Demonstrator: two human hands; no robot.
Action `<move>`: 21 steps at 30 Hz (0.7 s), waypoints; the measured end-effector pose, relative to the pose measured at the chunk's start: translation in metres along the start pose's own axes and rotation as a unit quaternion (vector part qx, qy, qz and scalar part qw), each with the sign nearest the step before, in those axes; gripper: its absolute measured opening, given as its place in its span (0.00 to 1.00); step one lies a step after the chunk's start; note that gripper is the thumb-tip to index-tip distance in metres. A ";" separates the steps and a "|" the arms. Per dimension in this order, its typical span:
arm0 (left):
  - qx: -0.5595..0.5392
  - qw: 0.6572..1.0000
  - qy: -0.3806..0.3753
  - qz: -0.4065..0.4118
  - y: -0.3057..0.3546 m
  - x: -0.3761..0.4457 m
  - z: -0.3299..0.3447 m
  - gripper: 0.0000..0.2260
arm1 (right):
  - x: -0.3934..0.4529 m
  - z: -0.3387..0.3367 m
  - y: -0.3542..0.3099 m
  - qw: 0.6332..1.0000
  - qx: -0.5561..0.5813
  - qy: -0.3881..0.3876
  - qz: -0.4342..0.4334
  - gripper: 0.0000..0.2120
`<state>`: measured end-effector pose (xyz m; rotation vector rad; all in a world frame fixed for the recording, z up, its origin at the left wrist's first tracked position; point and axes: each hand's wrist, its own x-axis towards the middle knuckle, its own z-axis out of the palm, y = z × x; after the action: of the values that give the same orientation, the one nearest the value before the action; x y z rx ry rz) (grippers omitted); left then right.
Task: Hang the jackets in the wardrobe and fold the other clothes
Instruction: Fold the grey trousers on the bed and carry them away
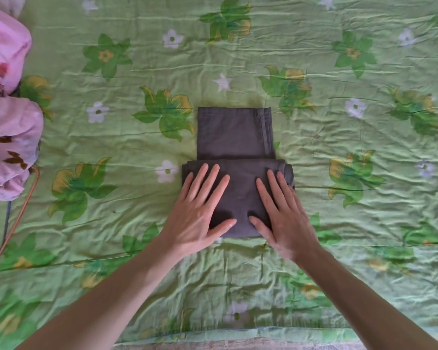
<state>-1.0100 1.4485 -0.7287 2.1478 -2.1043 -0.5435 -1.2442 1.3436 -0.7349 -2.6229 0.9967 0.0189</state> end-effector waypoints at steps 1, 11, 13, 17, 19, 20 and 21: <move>0.014 1.000 -0.003 0.004 0.001 -0.002 -0.003 0.44 | -0.001 -0.002 0.001 1.000 0.000 -0.007 -0.003 0.39; 0.080 0.995 -0.035 -0.045 0.042 -0.018 -0.004 0.49 | -0.008 -0.014 0.004 0.994 -0.084 -0.042 -0.061 0.58; 0.080 0.994 -0.038 -0.059 0.051 -0.013 -0.014 0.43 | -0.008 -0.017 0.002 0.996 -0.064 -0.025 -0.055 0.59; 0.048 0.998 -0.022 -0.046 0.058 -0.008 -0.051 0.24 | -0.015 -0.038 0.001 0.998 0.011 0.033 -0.052 0.52; -0.011 0.999 -0.028 -0.043 0.054 -0.008 -0.075 0.17 | -0.017 -0.056 0.002 0.995 0.041 0.067 -0.062 0.45; -0.045 0.998 -0.031 -0.042 0.051 -0.009 -0.086 0.17 | -0.017 -0.066 0.003 0.994 0.055 0.071 -0.060 0.42; -0.080 0.995 -0.034 -0.040 0.046 -0.009 -0.095 0.18 | -0.016 -0.077 0.004 0.994 0.072 0.064 -0.052 0.39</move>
<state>-1.0244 1.4376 -0.6240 2.1600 -1.9390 -0.7749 -1.2667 1.3270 -0.6614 -2.5652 0.8655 -0.2407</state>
